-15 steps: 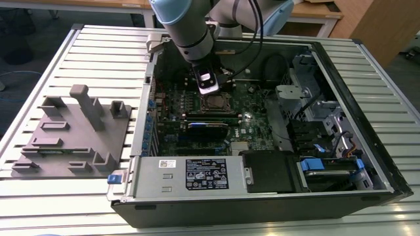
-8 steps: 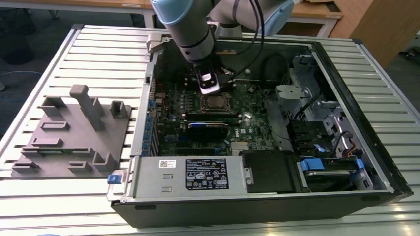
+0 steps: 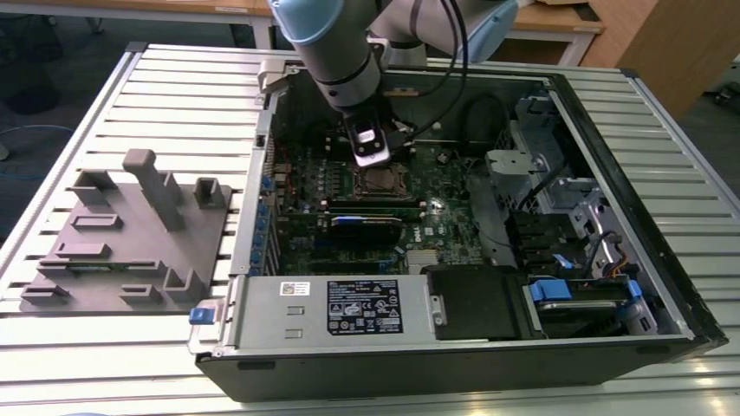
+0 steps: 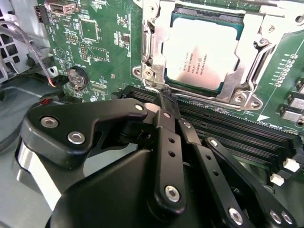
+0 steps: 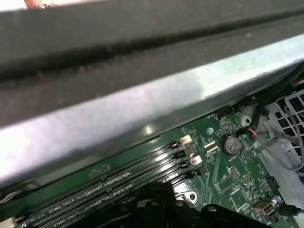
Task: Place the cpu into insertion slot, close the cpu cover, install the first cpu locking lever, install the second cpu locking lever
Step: 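Install the first cpu locking lever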
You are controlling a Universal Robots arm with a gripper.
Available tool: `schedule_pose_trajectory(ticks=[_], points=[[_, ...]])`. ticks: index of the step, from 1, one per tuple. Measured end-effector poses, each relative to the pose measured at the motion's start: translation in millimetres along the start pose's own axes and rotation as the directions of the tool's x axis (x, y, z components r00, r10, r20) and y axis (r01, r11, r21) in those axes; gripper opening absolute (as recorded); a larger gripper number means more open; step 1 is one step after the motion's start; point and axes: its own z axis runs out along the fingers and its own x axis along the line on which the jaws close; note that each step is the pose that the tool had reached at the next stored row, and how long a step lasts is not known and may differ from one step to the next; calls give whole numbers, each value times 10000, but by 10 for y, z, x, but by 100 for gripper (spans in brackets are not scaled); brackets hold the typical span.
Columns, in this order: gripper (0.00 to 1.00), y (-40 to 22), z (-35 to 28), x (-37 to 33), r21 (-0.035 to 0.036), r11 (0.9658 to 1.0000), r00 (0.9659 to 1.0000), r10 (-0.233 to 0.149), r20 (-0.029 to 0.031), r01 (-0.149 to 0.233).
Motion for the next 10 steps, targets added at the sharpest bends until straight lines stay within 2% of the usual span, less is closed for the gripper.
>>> schedule_pose_trajectory(ticks=[6, 10], points=[[10, -16, -4, -9, -13, 10000, 10000, 9, -6, -9], [10, -12, -14, -12, -121, 9999, 10000, 61, -68, -62]])
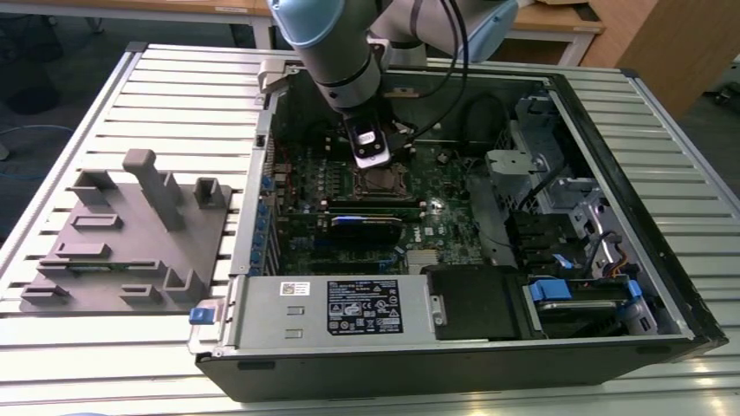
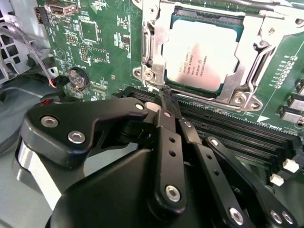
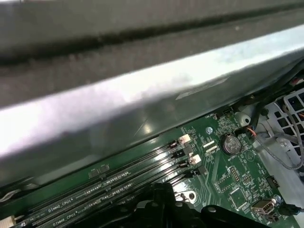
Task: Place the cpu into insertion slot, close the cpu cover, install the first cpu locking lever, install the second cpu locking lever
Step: 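Install the first cpu locking lever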
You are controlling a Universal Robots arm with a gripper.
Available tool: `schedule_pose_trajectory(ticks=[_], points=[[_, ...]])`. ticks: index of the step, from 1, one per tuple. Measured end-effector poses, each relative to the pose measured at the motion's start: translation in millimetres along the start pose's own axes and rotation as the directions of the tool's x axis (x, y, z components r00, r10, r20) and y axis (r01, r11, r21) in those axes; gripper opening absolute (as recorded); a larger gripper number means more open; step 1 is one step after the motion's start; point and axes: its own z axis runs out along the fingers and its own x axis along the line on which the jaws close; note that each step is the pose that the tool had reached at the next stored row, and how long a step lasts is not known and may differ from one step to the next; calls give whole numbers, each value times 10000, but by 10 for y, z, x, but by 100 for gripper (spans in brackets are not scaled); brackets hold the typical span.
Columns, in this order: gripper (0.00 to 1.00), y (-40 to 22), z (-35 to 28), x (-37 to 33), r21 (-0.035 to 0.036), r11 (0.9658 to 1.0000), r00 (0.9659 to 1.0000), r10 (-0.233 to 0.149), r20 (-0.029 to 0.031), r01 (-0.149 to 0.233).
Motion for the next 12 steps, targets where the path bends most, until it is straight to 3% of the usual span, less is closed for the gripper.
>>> schedule_pose_trajectory(ticks=[6, 12], points=[[10, 27, -72, -21, -40, 10000, 10000, 19, -20, -19], [10, 27, -66, -50, -41, 10000, 10000, 19, -20, -19]])
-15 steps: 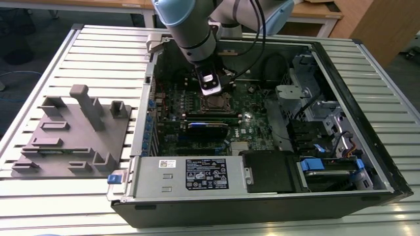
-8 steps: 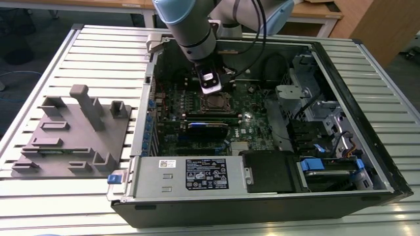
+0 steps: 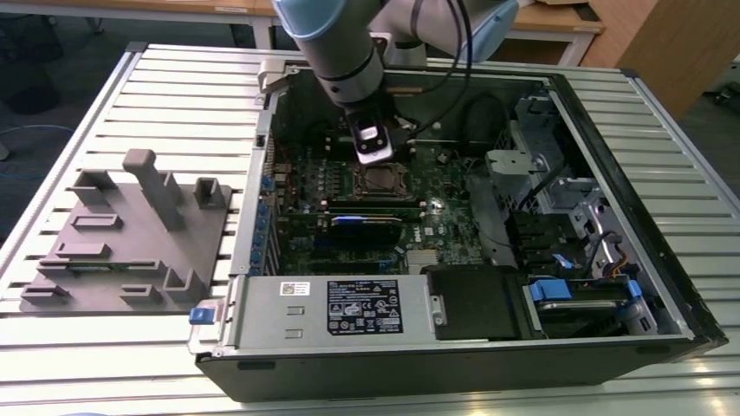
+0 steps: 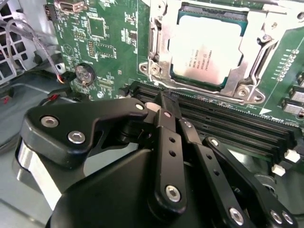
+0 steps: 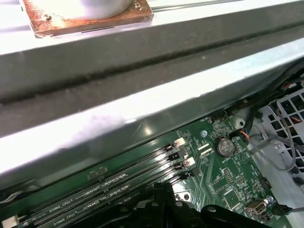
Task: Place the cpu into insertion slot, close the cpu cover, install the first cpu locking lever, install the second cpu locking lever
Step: 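Install the first cpu locking lever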
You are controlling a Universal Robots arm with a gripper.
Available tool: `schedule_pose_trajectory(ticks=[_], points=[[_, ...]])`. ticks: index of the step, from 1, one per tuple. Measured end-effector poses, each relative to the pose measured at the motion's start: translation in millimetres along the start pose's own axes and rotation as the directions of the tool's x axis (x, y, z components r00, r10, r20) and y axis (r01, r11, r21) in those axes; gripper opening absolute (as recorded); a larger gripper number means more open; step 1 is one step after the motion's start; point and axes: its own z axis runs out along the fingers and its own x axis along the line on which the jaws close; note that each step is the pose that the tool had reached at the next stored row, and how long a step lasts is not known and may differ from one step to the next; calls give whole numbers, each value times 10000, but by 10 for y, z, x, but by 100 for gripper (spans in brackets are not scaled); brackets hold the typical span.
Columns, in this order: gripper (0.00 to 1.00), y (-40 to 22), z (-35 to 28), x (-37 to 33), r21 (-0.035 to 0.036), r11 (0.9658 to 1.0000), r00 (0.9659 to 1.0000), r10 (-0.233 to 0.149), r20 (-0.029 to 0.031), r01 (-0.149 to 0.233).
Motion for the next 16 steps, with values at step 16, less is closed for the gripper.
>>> schedule_pose_trajectory(ticks=[16], points=[[10, -36, 47, -10, 12, 10000, 10000, -6, 4, 6]])
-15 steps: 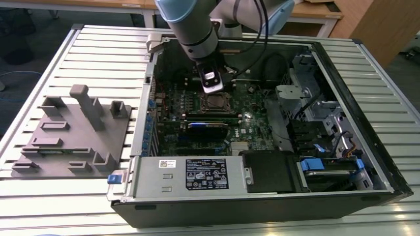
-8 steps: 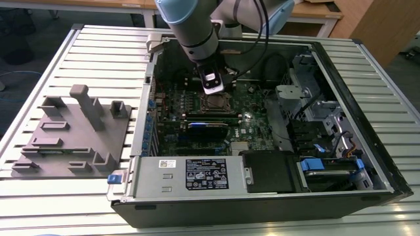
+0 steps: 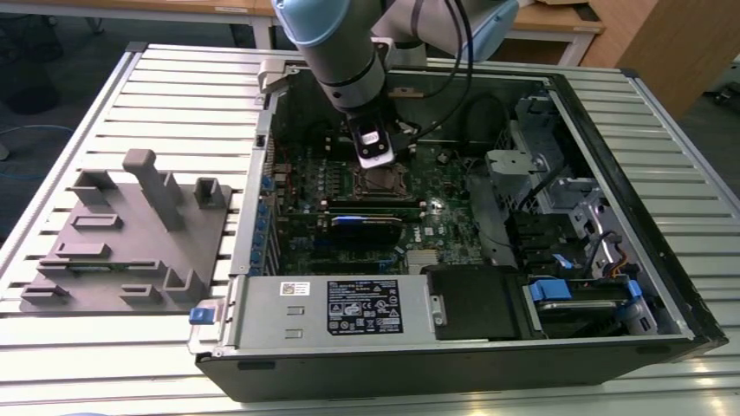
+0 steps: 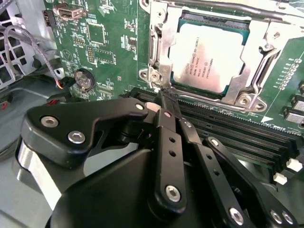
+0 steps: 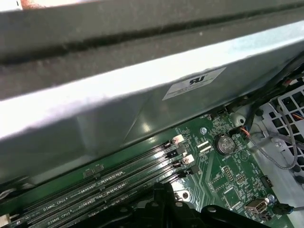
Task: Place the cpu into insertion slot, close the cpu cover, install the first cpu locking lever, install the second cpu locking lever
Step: 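Install the first cpu locking lever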
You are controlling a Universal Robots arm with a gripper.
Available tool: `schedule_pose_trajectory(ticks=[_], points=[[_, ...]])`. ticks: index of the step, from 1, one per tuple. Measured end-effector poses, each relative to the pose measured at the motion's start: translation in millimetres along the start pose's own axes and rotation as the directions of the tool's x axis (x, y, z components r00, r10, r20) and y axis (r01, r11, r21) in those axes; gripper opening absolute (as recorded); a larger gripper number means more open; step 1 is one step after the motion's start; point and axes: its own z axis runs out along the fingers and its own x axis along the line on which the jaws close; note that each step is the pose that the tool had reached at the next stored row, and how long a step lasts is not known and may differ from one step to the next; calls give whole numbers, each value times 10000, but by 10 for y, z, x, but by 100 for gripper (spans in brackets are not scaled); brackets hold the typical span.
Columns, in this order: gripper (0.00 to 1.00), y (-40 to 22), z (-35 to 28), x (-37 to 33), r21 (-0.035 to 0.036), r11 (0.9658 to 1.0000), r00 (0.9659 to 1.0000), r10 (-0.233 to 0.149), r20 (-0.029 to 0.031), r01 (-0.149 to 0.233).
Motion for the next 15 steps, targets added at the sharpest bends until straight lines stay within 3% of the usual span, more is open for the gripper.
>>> schedule_pose_trajectory(ticks=[15], points=[[10, -11, 29, 9, 0, 10000, 10000, 1, 2, -1]])
